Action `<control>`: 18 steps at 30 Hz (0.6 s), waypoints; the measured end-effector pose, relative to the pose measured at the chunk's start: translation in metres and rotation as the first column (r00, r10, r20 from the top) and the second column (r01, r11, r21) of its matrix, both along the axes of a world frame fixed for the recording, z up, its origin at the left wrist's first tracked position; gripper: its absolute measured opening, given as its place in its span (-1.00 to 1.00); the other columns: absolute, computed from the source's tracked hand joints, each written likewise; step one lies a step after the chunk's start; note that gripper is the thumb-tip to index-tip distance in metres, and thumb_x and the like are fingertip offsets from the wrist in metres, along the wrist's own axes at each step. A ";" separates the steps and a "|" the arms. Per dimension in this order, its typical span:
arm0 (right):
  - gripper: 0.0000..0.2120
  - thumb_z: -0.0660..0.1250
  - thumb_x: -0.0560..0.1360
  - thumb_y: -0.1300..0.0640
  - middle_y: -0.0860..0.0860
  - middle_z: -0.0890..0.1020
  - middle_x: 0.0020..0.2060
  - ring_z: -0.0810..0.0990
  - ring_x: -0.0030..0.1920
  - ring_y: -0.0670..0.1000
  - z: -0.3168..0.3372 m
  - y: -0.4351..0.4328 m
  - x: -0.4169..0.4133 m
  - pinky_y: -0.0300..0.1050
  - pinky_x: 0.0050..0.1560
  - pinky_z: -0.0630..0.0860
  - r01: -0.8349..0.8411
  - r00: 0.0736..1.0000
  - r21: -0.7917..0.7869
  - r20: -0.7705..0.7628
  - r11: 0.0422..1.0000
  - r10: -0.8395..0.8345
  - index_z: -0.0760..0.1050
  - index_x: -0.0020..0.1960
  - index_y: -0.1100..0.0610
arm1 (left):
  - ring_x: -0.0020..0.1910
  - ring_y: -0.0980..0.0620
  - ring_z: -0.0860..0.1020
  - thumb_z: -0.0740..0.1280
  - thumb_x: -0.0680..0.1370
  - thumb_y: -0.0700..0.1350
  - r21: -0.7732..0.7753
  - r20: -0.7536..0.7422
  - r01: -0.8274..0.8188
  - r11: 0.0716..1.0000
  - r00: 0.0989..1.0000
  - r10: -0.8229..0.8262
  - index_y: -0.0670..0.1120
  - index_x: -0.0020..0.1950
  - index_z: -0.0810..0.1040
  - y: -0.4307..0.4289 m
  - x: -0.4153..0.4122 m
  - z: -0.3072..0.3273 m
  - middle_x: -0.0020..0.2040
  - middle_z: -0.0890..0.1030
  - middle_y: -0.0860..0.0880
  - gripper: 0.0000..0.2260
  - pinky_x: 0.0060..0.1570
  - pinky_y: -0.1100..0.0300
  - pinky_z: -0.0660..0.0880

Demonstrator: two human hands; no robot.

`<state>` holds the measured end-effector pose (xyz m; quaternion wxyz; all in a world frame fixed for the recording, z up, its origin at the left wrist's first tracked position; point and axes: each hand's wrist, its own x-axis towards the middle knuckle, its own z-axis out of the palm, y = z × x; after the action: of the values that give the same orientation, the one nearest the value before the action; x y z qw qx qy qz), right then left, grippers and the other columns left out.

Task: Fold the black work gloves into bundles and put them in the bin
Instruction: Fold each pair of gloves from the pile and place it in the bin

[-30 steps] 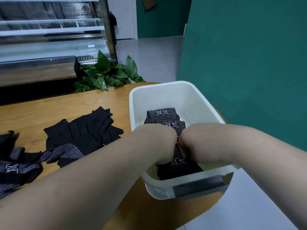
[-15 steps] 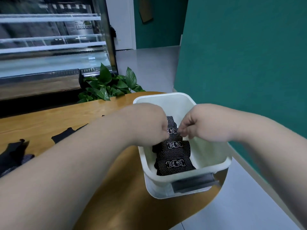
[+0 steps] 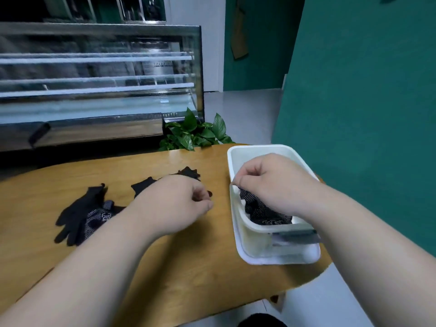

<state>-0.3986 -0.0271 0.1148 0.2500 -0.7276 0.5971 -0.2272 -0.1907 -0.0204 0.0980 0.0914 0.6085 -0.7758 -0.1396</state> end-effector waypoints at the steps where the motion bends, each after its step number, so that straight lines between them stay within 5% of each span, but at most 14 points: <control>1: -0.83 0.32 0.54 0.03 -0.07 0.59 -0.42 0.44 -0.43 -0.09 -0.002 0.007 0.011 -0.04 -0.25 0.52 -0.009 0.999 -0.016 0.034 1.000 0.010 0.64 -0.14 0.05 | -0.14 0.24 0.55 0.33 0.54 0.19 0.004 -0.003 -0.022 1.000 1.000 0.022 0.16 -0.07 0.63 0.007 0.010 -0.004 -0.16 0.63 0.20 -0.84 -0.11 0.20 0.54; 8: -0.86 0.34 0.50 -0.01 -0.27 0.56 -0.44 0.46 -0.41 -0.20 -0.038 0.042 0.087 -0.15 -0.28 0.43 -0.121 0.990 -0.033 0.065 0.992 0.123 0.64 -0.17 -0.02 | -0.18 0.23 0.54 0.36 0.50 0.20 0.028 -0.084 -0.217 0.976 0.972 0.219 0.17 -0.10 0.62 0.061 0.071 -0.050 -0.15 0.62 0.17 -0.86 -0.11 0.19 0.53; 13: -0.79 0.33 0.52 -0.04 -0.08 0.68 -0.24 0.60 -0.19 -0.06 -0.083 0.055 0.133 -0.03 -0.06 0.58 -0.210 0.978 0.008 0.008 0.978 0.210 0.63 -0.15 0.07 | -0.21 0.18 0.54 0.36 0.48 0.23 0.063 -0.172 -0.307 0.949 0.934 0.314 0.19 -0.12 0.62 0.088 0.107 -0.098 -0.19 0.61 0.14 -0.85 -0.12 0.16 0.54; 18: -0.68 0.31 0.57 -0.14 0.06 0.61 -0.30 0.54 -0.23 0.07 -0.121 0.061 0.185 -0.02 -0.15 0.49 -0.299 0.952 0.102 -0.035 0.949 0.303 0.59 -0.14 0.10 | -0.11 0.21 0.52 0.33 0.53 0.21 0.077 -0.243 -0.341 0.937 0.905 0.349 0.16 -0.03 0.63 0.106 0.160 -0.131 -0.13 0.60 0.17 -0.83 -0.14 0.24 0.46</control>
<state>-0.2132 0.0336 -0.0058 0.3009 -0.8028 0.4954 -0.1393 -0.0306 0.0856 -0.0326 0.2025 0.7147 -0.6356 -0.2104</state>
